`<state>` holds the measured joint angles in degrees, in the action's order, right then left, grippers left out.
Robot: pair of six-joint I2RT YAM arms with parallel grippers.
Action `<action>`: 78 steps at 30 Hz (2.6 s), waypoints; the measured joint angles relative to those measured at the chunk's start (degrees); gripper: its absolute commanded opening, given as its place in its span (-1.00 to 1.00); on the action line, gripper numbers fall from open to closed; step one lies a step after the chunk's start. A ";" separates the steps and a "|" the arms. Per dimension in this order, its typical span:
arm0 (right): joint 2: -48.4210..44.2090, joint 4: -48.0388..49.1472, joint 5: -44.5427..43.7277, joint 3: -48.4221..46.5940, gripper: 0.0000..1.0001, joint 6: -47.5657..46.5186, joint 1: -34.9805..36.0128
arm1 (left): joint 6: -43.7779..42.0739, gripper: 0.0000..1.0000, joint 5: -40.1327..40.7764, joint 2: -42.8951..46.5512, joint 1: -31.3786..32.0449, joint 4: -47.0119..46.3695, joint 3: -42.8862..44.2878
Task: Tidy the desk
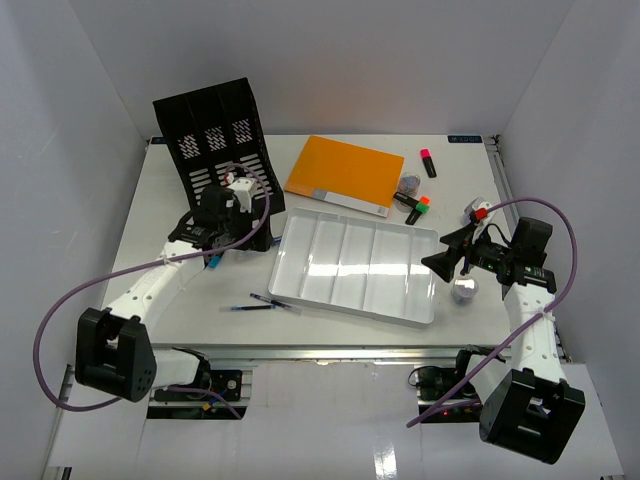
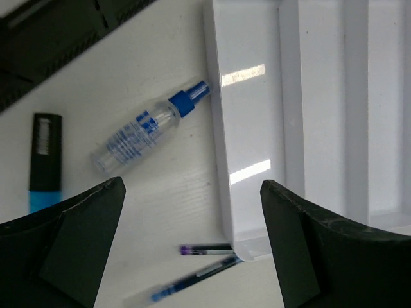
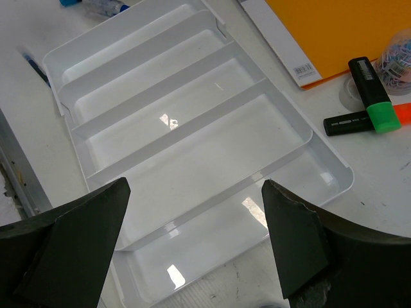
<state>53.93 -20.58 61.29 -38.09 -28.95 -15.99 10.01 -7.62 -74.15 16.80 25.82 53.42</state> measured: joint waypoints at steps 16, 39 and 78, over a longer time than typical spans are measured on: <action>-0.72 -0.34 0.45 0.00 0.81 -0.26 0.00 | -34.58 0.95 -2.30 -9.82 0.19 -3.91 0.51; -0.71 -0.43 1.85 0.00 0.81 -0.67 0.00 | -36.29 0.42 -3.65 -22.41 0.19 -4.43 4.60; -0.72 -0.52 1.90 0.00 0.80 -1.32 0.00 | -8.72 -1.00 -7.36 -3.40 -0.17 -8.97 -0.56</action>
<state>53.21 -21.10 63.19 -38.09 -30.27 -15.99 1.29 -14.98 -77.55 16.63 16.85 52.86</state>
